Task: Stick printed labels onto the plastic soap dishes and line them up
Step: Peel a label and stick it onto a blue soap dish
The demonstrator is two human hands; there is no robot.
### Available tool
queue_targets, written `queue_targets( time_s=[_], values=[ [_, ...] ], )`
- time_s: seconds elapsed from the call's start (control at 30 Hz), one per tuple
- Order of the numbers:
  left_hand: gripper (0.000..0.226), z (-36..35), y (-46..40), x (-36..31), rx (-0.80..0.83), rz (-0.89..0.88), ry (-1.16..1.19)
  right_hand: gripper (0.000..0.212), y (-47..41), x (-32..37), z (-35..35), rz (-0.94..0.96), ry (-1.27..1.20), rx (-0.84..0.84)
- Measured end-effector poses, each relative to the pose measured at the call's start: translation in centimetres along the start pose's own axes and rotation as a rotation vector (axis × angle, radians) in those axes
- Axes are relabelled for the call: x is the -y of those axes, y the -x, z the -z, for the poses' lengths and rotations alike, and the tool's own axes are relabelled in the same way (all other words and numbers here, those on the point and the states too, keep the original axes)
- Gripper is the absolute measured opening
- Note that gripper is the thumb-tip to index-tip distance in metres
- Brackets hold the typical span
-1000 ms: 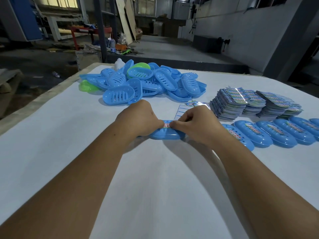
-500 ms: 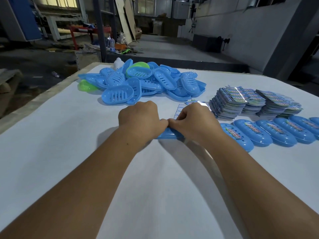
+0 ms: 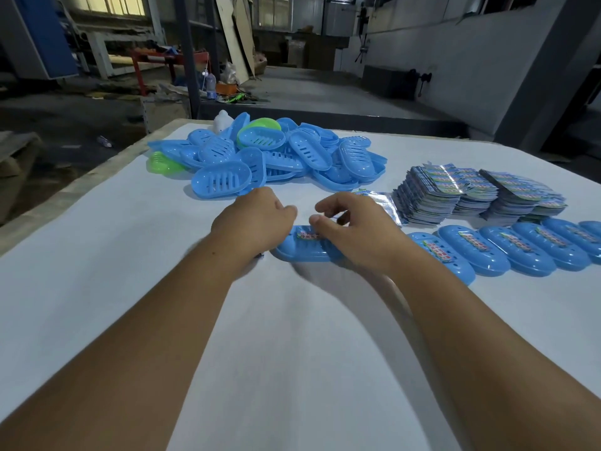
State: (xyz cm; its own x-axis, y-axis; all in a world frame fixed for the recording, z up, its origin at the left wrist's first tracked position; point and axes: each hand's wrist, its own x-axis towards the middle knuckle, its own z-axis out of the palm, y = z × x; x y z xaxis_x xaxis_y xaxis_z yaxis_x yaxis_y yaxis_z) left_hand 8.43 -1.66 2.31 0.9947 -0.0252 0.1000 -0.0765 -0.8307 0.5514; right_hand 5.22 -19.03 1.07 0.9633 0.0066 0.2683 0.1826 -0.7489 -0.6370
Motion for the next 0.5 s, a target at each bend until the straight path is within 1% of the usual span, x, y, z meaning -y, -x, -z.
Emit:
queue_targets(
  time_s=[0.07, 0.13, 0.2, 0.27, 0.33, 0.4, 0.5],
  values=[
    [0.028, 0.0, -0.5, 0.3, -0.073, 0.004, -0.023, 0.040, 0.4, 0.3, -0.2, 0.054, -0.028, 0.104],
    [0.028, -0.1, -0.7, 0.6, -0.103, 0.005, -0.048, 0.054, 0.8, 0.5, -0.3, 0.116, 0.011, 0.190],
    [0.029, -0.4, -0.8, 0.8, -0.123, -0.004, -0.092, 0.057, 1.0, 0.6, -0.2, 0.163, 0.081, 0.207],
    [0.031, -0.5, -0.9, 0.8, -0.146, -0.012, -0.118, 0.058, 1.1, 0.5, 0.2, 0.163, 0.212, 0.186],
    [0.033, -0.6, -0.9, 0.8, -0.154, -0.011, -0.140, 0.062, 1.1, 0.4, 0.6, 0.100, 0.394, 0.147],
    [0.033, -0.7, -0.8, 0.8, -0.144, -0.011, -0.163, 0.066, 1.3, 0.1, 1.4, -0.016, 0.559, 0.125],
    [0.034, -0.7, -0.9, 0.8, -0.134, -0.012, -0.181, 0.063, 1.2, -0.7, 2.8, -0.133, 0.687, 0.096]
  ],
)
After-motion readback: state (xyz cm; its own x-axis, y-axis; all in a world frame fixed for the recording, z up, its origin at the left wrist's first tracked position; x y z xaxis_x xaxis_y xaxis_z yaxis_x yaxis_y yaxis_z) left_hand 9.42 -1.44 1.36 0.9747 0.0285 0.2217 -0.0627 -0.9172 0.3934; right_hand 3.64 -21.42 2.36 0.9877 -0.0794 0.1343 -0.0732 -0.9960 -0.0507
